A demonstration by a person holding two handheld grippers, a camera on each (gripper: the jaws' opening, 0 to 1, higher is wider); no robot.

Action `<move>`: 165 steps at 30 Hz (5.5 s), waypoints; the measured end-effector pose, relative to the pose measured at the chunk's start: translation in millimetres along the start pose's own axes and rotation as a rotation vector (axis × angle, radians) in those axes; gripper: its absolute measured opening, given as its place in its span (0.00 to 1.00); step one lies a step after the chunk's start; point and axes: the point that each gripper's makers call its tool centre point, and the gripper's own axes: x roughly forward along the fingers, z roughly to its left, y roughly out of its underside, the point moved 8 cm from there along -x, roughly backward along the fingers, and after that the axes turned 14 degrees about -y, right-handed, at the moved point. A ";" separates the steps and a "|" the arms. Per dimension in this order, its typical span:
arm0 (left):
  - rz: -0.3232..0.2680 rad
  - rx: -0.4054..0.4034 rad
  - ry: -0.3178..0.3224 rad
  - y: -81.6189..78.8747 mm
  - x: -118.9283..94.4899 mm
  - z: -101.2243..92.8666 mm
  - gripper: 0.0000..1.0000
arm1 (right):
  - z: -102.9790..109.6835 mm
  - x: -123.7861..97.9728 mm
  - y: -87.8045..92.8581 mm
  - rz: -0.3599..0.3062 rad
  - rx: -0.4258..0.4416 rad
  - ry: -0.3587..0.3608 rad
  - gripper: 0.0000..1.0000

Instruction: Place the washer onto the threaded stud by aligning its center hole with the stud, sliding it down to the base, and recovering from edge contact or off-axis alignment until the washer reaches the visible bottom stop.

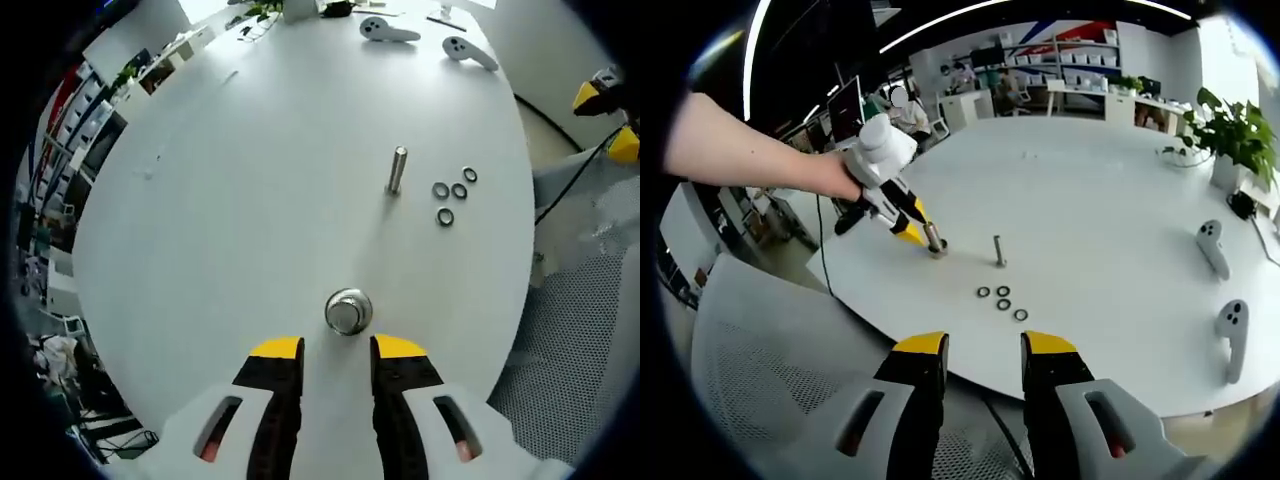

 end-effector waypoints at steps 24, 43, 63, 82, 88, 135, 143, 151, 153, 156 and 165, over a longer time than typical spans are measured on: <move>-0.366 -0.464 -0.116 47.0 -98.6 -9.7 0.27 | 3.9 2.0 2.3 0.043 -0.031 -0.022 0.31; -0.441 -0.590 -0.164 84.9 -138.5 -28.9 0.28 | 3.8 1.0 1.4 0.036 -0.028 -0.022 0.31; -0.491 -0.647 -0.162 108.7 -171.0 -52.4 0.30 | 3.3 1.5 2.6 0.046 -0.028 -0.023 0.31; -0.528 -0.655 -0.153 120.5 -165.0 -66.1 0.26 | 8.6 4.4 2.9 0.059 -0.051 -0.062 0.32; -0.511 -0.653 -0.142 122.2 -162.1 -66.0 0.27 | 7.6 4.0 2.5 0.049 -0.038 -0.064 0.32; -0.462 -0.639 -0.133 126.5 -157.0 -68.3 0.26 | 10.3 3.2 -0.1 0.008 -0.022 -0.083 0.34; -0.483 -0.654 -0.143 126.8 -159.1 -66.4 0.26 | 10.5 4.3 0.1 0.025 -0.030 -0.086 0.34; -0.489 -0.636 -0.130 125.1 -158.3 -68.4 0.26 | 3.3 3.3 1.1 0.038 0.043 -0.085 0.37; -0.495 -0.644 -0.133 125.2 -158.9 -67.6 0.26 | -2.7 4.5 1.9 0.057 0.062 -0.092 0.38; -0.497 -0.652 -0.130 125.6 -158.7 -67.7 0.26 | -10.3 8.8 0.4 0.089 0.045 -0.094 0.38; -0.506 -0.648 -0.123 123.8 -159.1 -68.3 0.26 | -43.7 27.9 -14.7 0.163 -0.042 -0.068 0.38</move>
